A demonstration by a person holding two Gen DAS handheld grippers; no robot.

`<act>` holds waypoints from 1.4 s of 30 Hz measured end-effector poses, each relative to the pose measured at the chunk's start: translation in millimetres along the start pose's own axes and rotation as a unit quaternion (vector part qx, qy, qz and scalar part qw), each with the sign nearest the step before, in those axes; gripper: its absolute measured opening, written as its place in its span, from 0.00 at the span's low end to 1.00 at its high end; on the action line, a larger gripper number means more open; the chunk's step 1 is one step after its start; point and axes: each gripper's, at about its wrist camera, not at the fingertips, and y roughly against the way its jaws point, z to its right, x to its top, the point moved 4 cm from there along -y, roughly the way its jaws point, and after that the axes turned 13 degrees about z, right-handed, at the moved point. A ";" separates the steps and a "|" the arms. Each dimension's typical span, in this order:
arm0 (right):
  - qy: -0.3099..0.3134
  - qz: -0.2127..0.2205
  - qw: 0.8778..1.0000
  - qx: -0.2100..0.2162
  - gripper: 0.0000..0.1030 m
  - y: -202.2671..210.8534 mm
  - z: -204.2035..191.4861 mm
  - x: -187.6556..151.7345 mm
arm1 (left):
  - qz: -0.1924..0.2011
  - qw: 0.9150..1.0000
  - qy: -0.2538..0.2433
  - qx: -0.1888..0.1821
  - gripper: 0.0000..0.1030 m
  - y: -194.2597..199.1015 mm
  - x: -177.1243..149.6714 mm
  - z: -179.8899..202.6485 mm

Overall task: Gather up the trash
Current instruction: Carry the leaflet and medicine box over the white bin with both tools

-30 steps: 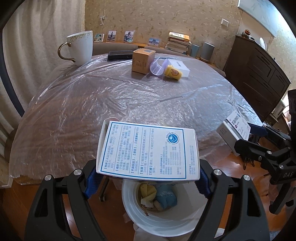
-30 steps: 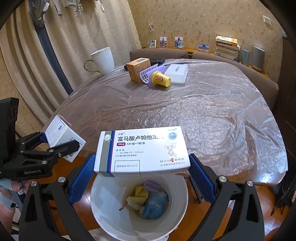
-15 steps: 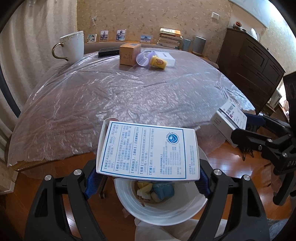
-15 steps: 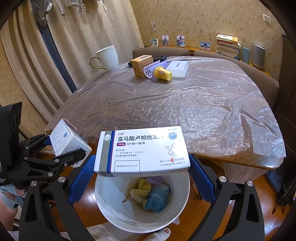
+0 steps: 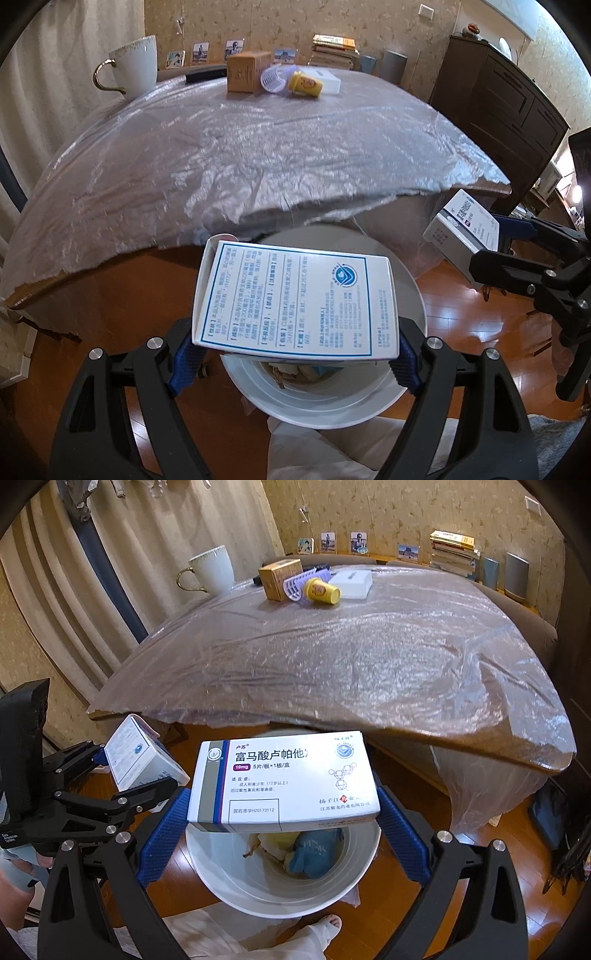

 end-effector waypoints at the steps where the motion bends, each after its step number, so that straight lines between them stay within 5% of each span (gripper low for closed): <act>1: -0.001 -0.003 1.000 0.000 0.93 -0.7 0.4 -1.8 | -0.003 1.000 0.000 0.000 0.80 -2.1 -1.7 -0.3; 42: -0.014 -0.080 0.996 -0.018 0.93 -63.1 10.6 -50.3 | -0.080 0.996 -0.018 0.021 0.80 -64.6 -43.5 -1.6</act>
